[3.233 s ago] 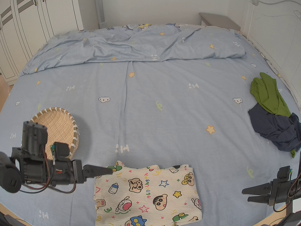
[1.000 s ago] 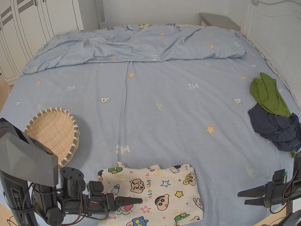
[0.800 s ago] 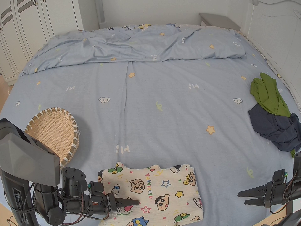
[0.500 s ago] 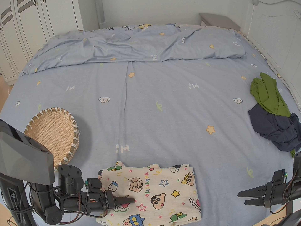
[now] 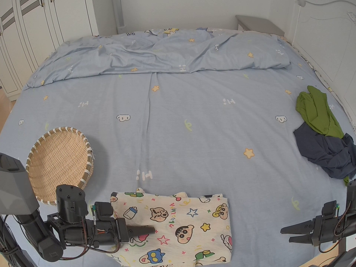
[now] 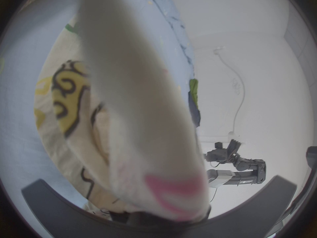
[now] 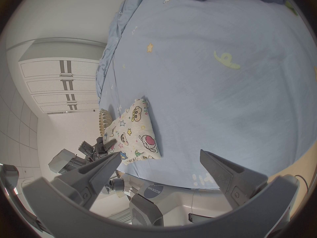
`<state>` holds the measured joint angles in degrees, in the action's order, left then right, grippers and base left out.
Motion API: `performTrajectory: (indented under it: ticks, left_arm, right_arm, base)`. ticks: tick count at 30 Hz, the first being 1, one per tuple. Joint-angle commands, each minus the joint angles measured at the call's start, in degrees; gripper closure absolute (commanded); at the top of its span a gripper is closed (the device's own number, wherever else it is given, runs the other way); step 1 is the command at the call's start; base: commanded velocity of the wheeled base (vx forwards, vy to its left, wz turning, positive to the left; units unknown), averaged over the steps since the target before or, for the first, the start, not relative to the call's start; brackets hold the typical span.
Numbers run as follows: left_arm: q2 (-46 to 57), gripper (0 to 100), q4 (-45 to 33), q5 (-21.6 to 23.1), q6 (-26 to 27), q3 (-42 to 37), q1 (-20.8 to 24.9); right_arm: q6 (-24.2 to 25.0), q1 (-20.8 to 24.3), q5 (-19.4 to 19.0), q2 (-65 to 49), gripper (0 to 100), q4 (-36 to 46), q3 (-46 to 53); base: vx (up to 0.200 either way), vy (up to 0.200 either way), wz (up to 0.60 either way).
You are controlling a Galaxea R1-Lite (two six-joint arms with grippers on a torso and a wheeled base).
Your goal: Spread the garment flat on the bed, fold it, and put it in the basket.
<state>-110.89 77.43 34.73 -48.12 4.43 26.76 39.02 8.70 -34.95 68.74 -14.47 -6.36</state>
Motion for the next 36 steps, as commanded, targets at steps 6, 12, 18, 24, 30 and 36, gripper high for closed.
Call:
performTrajectory:
  ticks: [6,12,18,24,30,36]
  left_arm:
    - [22.47,100,-70.93,-0.1,26.23,32.05,-2.15]
    - [25.37,100,-85.26,0.34,41.26,38.99,-7.77]
    - [25.81,100,-95.28,0.43,46.01,44.18,-10.5]
    - [27.74,100,-96.33,0.43,45.83,44.53,-10.5]
    - [27.57,100,-96.07,0.25,45.74,44.71,-10.5]
    - [27.3,100,-96.42,-0.19,45.66,46.38,-10.5]
  right_arm:
    - [-3.16,0.08,0.06,-1.68,0,0.06,1.27]
    - [-3.07,-0.09,0.06,-1.24,0,0.06,1.18]
    - [-2.99,-0.44,0.06,-1.15,0,0.06,1.09]
    - [-3.07,-0.35,0.06,-1.07,0,-0.03,1.18]
    - [-3.16,-0.44,0.06,-1.07,0,-0.03,1.27]
    - [-3.25,-0.35,0.06,-1.07,0,0.06,1.27]
  base:
    - [0.0,0.0,0.0]
    - [0.0,0.0,0.0]
    - [0.0,0.0,0.0]
    - [0.0,0.0,0.0]
    - [0.0,0.0,0.0]
    - [0.0,0.0,0.0]
